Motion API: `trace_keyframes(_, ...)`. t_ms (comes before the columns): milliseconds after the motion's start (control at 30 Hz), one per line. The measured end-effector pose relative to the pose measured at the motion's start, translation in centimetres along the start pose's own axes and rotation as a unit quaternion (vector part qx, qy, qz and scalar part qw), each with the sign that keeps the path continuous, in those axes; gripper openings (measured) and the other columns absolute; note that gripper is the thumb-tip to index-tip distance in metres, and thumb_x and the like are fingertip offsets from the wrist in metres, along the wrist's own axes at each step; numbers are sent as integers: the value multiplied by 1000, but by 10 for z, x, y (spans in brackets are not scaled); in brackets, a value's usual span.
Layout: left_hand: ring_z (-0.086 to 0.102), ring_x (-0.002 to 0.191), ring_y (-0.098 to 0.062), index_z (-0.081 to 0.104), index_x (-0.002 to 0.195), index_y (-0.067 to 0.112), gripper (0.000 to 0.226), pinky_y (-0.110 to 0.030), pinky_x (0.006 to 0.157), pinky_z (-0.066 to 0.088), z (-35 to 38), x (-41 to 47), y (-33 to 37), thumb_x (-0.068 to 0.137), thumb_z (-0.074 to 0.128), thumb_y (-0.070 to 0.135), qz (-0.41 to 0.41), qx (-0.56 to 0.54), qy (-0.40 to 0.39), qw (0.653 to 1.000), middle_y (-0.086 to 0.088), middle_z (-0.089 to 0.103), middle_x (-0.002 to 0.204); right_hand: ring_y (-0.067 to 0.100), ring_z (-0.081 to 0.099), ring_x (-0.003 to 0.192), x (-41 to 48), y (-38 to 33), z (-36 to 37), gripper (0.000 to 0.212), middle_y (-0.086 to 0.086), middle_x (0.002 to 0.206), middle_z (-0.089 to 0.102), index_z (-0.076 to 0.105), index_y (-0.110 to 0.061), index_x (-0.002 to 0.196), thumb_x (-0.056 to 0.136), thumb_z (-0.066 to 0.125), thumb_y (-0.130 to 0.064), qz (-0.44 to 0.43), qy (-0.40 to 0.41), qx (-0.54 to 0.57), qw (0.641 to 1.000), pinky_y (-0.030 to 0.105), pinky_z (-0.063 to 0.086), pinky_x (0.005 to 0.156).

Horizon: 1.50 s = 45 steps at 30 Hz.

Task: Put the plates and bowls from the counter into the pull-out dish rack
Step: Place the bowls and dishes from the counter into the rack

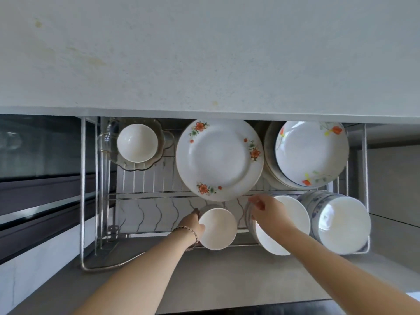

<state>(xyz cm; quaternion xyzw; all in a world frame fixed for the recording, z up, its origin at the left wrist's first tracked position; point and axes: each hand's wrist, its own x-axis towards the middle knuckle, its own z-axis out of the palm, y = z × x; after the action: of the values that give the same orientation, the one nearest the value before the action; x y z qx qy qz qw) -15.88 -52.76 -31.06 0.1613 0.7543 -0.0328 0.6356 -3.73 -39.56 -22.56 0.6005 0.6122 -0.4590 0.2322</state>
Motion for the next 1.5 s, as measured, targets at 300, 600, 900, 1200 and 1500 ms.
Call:
trace_keyframes(300,57,116,-34,46,135,16,47,-44,97,51,7,16,25,90,40,2,-47,-88,11,995,-13,55,133,24,64,90,5,21,-14,30,3,85,66,61,-14,114,91,43,-9,-18,-12,54,998,24,43,66)
trace_keyframes(600,50,123,-38,41,139,15,50,-48,93,52,19,8,29,91,39,-2,-56,-128,11,990,-16,48,137,17,58,82,9,26,-19,31,-1,78,65,61,-18,116,91,43,-10,-20,-28,48,998,22,43,65)
trace_keyframes(900,63,105,-33,46,124,6,37,-38,87,53,27,1,22,99,36,30,29,20,122,992,-17,62,116,17,58,83,8,36,-16,31,-2,79,66,61,-21,115,91,44,-11,-9,-23,47,999,23,43,67)
trace_keyframes(1200,65,100,-25,53,115,15,31,-32,80,50,-10,-54,28,98,30,27,92,211,153,961,-5,65,111,11,53,64,-1,26,-29,31,5,93,69,58,-18,120,93,44,-13,-39,-21,27,999,12,40,48)
trace_keyframes(1500,59,54,-7,55,85,21,18,-9,49,43,-135,-165,133,94,44,10,237,-81,201,947,6,60,65,6,59,61,-42,-67,-135,27,-5,66,62,64,-14,107,87,47,-8,-169,-11,24,985,12,45,64)
